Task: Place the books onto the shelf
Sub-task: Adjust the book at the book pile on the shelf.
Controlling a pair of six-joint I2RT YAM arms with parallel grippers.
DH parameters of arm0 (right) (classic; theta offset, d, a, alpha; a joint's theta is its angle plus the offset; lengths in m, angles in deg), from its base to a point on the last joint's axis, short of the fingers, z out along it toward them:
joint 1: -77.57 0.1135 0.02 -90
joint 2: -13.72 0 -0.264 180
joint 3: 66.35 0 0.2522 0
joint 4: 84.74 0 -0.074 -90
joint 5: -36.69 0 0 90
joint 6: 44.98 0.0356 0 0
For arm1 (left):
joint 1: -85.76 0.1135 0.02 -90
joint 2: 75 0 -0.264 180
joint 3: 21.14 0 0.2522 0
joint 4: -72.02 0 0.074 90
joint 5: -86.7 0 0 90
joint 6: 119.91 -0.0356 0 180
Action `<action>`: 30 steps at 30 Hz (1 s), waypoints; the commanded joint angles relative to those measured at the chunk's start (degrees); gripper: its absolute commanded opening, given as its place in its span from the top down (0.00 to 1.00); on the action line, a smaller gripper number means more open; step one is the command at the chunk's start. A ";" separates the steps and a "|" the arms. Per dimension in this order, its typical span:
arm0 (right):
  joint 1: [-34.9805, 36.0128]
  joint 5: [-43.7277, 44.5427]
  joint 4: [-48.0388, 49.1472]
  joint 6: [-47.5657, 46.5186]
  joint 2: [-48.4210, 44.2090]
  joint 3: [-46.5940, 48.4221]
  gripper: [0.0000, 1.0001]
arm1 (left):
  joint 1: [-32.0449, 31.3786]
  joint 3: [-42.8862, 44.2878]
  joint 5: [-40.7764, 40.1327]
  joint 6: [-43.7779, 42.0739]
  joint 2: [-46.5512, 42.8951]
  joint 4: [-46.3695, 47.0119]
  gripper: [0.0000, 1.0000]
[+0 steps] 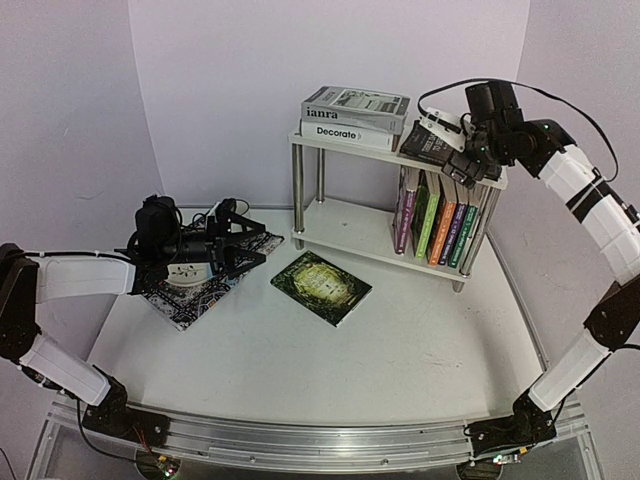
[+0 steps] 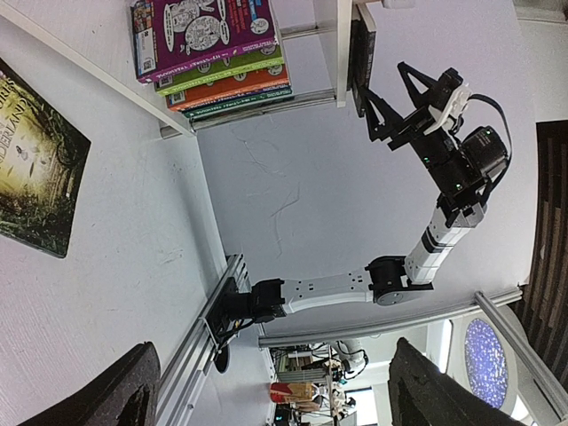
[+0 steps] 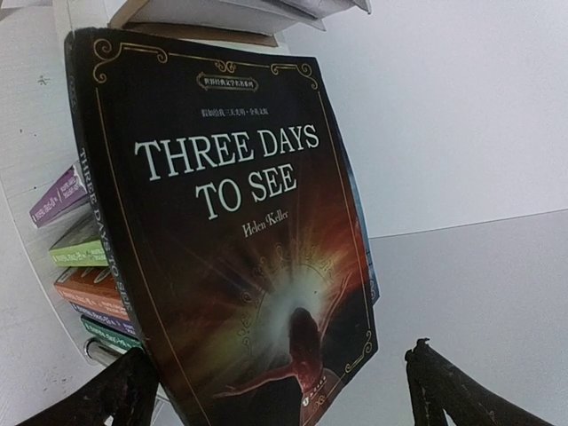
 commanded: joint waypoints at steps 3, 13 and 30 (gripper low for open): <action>-0.16 5.77 1.85 -1.86 2.45 2.92 0.06 | 0.32 1.45 0.94 -0.12 -0.09 2.29 0.10; -1.73 7.05 5.63 -2.85 3.62 3.39 0.18 | 0.31 0.94 0.82 -0.16 -0.69 2.31 0.10; -3.17 4.33 5.92 -3.16 5.70 4.86 0.21 | 0.33 0.96 0.97 -0.22 -0.35 2.35 0.10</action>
